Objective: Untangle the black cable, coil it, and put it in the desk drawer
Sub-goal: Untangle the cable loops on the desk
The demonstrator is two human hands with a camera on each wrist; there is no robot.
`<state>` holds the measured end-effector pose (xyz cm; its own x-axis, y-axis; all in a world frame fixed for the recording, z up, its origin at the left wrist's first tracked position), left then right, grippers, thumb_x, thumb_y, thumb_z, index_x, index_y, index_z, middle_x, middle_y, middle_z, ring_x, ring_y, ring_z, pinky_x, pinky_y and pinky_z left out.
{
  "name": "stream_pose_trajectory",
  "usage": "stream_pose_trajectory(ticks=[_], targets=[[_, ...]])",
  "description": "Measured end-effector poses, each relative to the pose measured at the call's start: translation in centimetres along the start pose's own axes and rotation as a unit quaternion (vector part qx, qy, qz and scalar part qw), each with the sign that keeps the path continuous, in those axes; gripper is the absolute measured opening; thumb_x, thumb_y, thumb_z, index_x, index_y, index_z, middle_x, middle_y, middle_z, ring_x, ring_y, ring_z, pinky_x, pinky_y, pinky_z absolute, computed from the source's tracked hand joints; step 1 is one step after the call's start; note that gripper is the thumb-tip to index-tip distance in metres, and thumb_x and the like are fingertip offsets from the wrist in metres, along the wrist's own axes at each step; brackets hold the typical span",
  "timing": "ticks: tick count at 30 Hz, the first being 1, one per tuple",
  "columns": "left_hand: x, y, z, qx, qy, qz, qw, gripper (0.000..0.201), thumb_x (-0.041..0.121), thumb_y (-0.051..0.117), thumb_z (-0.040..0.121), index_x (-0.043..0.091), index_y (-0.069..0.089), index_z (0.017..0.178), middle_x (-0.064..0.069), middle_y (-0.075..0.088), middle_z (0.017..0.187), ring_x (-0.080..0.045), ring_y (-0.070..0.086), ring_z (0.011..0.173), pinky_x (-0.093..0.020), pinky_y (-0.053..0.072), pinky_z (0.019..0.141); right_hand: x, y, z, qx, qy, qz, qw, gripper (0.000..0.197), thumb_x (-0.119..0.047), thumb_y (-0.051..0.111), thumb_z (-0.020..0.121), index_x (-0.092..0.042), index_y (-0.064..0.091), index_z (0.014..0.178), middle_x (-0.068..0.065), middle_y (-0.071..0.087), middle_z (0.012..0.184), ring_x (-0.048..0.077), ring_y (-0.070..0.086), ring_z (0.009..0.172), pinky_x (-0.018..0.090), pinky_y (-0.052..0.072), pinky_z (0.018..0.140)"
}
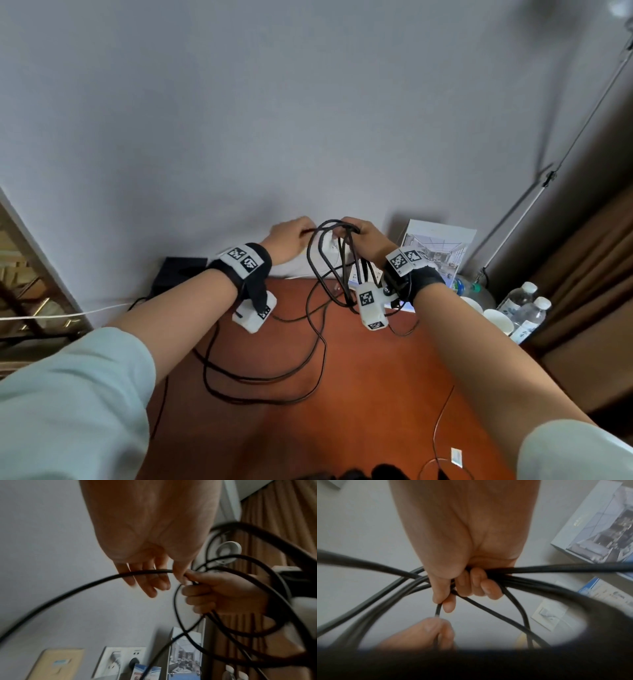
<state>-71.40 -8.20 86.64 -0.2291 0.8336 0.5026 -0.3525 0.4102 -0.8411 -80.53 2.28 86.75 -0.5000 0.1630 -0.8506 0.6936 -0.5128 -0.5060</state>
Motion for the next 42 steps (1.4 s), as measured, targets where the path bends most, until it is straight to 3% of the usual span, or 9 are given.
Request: stream_pose_trajectory(ticks=[5, 10, 15, 18, 21, 24, 30, 37, 42], targets=[[2.7, -1.7, -0.4, 0.043, 0.054, -0.047, 0.997, 0.028, 0.024, 0.041, 0.101, 0.002, 0.058, 0.095, -0.012, 0.062, 0.087, -0.025, 0.057, 0.083, -0.029, 0.035, 0.069, -0.8, -1.2, 0.0, 0.033, 0.012, 0.066, 0.997, 0.018, -0.022, 0.056, 0.095, -0.015, 0.061, 0.078, 0.013, 0.043, 0.073, 0.024, 0.038, 0.061, 0.029, 0.034, 0.054], [-5.0, -7.6, -1.6, 0.195, -0.094, -0.065, 0.974, 0.032, 0.03, 0.04, 0.102, 0.006, 0.051, 0.082, -0.011, 0.053, 0.079, -0.024, 0.048, 0.076, -0.029, 0.024, 0.064, 3.5, -4.1, -2.3, 0.08, 0.077, 0.075, 0.991, 0.024, -0.019, 0.052, 0.098, -0.013, 0.049, 0.074, -0.007, 0.036, 0.044, 0.008, 0.031, 0.036, 0.022, 0.031, 0.043], [-9.1, -4.4, -1.4, 0.072, -0.2, 0.021, 0.977, 0.031, 0.027, 0.04, 0.098, 0.0, 0.055, 0.098, -0.022, 0.063, 0.105, -0.037, 0.058, 0.096, -0.039, 0.044, 0.08, 3.4, -3.4, -2.7, 0.064, 0.07, 0.048, 0.994, 0.021, -0.013, 0.052, 0.096, -0.012, 0.052, 0.076, 0.008, 0.046, 0.058, 0.014, 0.031, 0.043, 0.021, 0.028, 0.042], [-5.4, -2.2, -1.0, 0.046, -0.121, 0.058, 0.99, 0.03, 0.034, 0.051, 0.091, 0.014, 0.058, 0.113, -0.006, 0.061, 0.113, -0.028, 0.057, 0.104, -0.037, 0.042, 0.086, 0.8, -1.7, -2.0, 0.023, 0.029, 0.01, 0.999, 0.017, -0.013, 0.052, 0.096, -0.01, 0.053, 0.079, 0.007, 0.036, 0.058, 0.009, 0.032, 0.042, 0.021, 0.028, 0.043], [-0.5, 0.4, -0.7, -0.046, -0.048, 0.031, 0.997, 0.025, 0.034, 0.044, 0.095, 0.019, 0.063, 0.089, -0.004, 0.066, 0.093, -0.023, 0.06, 0.09, -0.033, 0.04, 0.079, -1.2, -0.1, -1.2, 0.005, 0.004, 0.007, 1.0, 0.023, -0.017, 0.055, 0.096, -0.013, 0.051, 0.073, 0.002, 0.034, 0.056, 0.01, 0.032, 0.043, 0.022, 0.029, 0.042], [2.2, 1.9, -1.3, -0.122, -0.074, -0.184, 0.973, 0.049, 0.057, 0.038, 0.093, 0.018, 0.05, 0.065, 0.001, 0.053, 0.062, -0.016, 0.048, 0.058, -0.031, 0.041, 0.065, -1.2, 0.2, -0.8, 0.015, 0.018, 0.067, 0.998, 0.023, -0.009, 0.05, 0.097, -0.014, 0.054, 0.075, 0.005, 0.035, 0.057, 0.015, 0.032, 0.047, 0.024, 0.028, 0.044], [-0.8, -1.4, -1.1, 0.033, -0.102, -0.291, 0.951, 0.039, 0.043, 0.053, 0.094, 0.009, 0.068, 0.106, -0.017, 0.066, 0.106, -0.031, 0.059, 0.095, -0.035, 0.045, 0.086, 0.4, -2.0, -1.4, 0.062, 0.046, 0.092, 0.993, 0.019, -0.021, 0.052, 0.098, -0.007, 0.052, 0.085, -0.008, 0.038, 0.044, 0.01, 0.032, 0.037, 0.021, 0.032, 0.039], [-5.7, -3.6, -2.4, 0.154, -0.156, -0.379, 0.899, 0.032, 0.035, 0.063, 0.088, 0.021, 0.053, 0.061, 0.009, 0.035, 0.054, -0.013, 0.032, 0.056, -0.029, 0.028, 0.059, 2.8, -3.1, -2.4, 0.048, 0.072, 0.104, 0.991, 0.026, -0.018, 0.051, 0.098, -0.013, 0.047, 0.073, 0.0, 0.044, 0.052, 0.009, 0.033, 0.034, 0.019, 0.036, 0.038], [-9.6, -6.0, -3.5, 0.261, -0.211, -0.394, 0.855, 0.038, 0.037, 0.065, 0.083, 0.0, 0.062, 0.073, 0.008, 0.045, 0.053, -0.019, 0.04, 0.057, -0.028, 0.032, 0.06, 4.9, -5.5, -3.4, 0.128, 0.101, 0.103, 0.981, 0.013, -0.011, 0.048, 0.099, -0.007, 0.054, 0.087, 0.008, 0.051, 0.067, 0.008, 0.039, 0.03, 0.017, 0.032, 0.034]])
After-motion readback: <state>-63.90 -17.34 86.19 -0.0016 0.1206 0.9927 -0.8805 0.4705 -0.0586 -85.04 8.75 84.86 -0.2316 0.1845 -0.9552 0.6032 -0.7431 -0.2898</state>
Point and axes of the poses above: each hand's wrist, its own z-axis towards the middle knuckle, its own y-axis out of the palm, x = y × z, the point moved 9 cm from there along z, towards the middle knuckle
